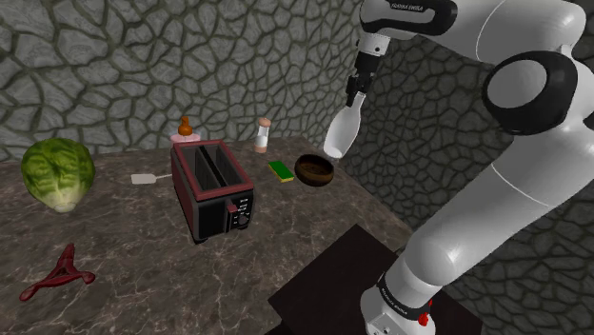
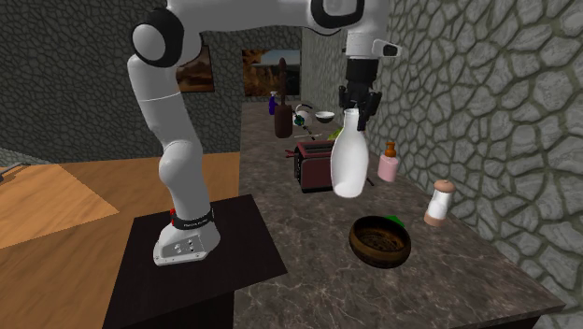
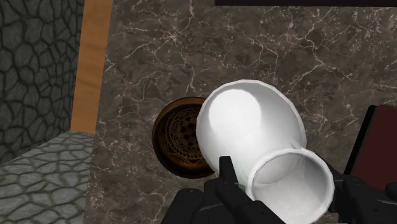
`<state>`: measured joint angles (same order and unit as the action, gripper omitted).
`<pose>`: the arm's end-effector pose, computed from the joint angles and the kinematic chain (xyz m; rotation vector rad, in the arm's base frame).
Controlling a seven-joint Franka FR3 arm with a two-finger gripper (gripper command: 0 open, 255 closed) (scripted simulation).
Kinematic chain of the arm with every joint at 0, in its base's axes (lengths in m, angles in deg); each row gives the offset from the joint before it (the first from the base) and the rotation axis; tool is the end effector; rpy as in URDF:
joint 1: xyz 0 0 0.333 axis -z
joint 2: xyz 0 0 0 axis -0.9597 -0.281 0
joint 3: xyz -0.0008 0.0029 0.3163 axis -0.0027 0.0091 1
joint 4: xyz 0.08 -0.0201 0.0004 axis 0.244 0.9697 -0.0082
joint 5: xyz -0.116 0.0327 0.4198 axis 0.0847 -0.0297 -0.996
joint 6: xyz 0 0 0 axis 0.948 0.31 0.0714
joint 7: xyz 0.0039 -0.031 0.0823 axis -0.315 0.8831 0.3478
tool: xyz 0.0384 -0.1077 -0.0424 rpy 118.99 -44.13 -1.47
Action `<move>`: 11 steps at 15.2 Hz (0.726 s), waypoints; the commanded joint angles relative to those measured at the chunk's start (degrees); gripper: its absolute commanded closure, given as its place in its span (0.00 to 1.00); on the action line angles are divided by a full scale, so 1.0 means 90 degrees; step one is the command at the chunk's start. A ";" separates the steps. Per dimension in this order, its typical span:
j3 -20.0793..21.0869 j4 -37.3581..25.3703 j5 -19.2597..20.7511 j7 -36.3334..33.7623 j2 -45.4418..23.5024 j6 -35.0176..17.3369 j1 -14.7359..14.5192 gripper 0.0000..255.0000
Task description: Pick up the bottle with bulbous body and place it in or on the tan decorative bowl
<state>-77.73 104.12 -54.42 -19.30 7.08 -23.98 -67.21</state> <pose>0.5002 -0.2482 0.5999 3.1348 0.0744 -0.0521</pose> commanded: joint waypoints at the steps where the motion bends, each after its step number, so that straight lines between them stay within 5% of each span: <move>1: -0.0113 -0.0711 -0.0163 0.0190 -0.0569 0.0159 0.0043 1.00; 9: -0.0340 -0.4833 -0.1165 0.0792 -0.3411 0.1584 0.0757 1.00; 11: -0.0321 -0.4402 -0.1096 0.0776 -0.3249 0.1310 0.0692 1.00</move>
<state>-80.67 64.42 -64.17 -12.32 -21.77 -11.68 -61.00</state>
